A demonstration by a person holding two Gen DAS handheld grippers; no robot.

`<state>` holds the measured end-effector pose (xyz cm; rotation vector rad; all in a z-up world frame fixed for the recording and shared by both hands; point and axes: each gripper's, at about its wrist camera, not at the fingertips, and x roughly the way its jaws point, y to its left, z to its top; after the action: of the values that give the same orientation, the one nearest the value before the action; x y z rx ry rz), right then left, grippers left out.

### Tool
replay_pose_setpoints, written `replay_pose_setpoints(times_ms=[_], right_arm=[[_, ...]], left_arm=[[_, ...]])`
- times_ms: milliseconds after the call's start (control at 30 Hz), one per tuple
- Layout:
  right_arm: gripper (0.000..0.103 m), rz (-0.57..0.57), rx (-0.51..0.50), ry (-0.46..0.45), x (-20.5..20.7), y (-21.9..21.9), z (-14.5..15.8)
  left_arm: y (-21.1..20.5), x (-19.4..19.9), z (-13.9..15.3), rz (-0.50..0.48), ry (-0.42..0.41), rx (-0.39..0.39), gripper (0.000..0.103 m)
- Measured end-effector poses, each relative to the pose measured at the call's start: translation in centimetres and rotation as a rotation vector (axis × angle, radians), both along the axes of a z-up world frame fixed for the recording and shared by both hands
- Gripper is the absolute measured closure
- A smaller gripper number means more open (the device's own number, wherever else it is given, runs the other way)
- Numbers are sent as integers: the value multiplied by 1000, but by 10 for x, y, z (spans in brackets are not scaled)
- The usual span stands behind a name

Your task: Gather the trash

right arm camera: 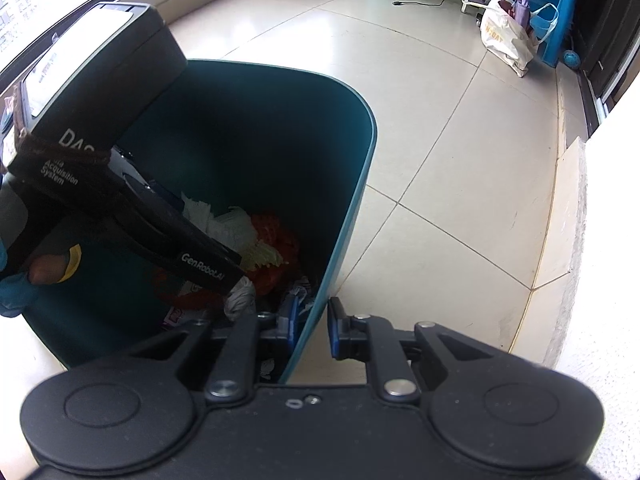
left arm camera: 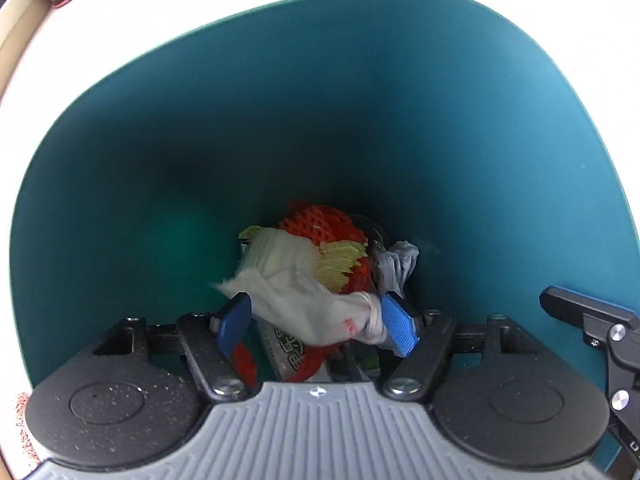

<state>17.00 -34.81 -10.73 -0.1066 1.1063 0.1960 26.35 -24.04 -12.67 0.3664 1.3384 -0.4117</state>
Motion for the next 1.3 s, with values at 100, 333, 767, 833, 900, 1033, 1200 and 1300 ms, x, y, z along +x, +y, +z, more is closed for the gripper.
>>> replay_pose_setpoints(times_ms=[100, 333, 767, 833, 900, 1033, 1200, 1300], right_arm=[[84, -4, 11, 2, 0, -1, 2], [76, -9, 13, -33, -14, 3, 29], [48, 4, -5, -183, -85, 43, 102], [42, -14, 2, -211, -97, 46, 111], [36, -27, 11, -239, -109, 48, 120], [21, -54, 35, -302, -132, 52, 135], [1, -99, 104, -402, -161, 55, 146], [0, -114, 107, -470, -176, 55, 148]], left_arm=[[11, -8, 18, 19, -39, -42, 32], [30, -36, 65, 20, -146, -88, 32], [84, -115, 151, 49, -297, -207, 32], [91, -129, 161, 48, -321, -226, 29], [98, -141, 171, 49, -340, -240, 24], [113, -165, 184, 54, -367, -270, 24], [128, -192, 196, 59, -409, -291, 22], [134, -205, 200, 63, -437, -297, 21]])
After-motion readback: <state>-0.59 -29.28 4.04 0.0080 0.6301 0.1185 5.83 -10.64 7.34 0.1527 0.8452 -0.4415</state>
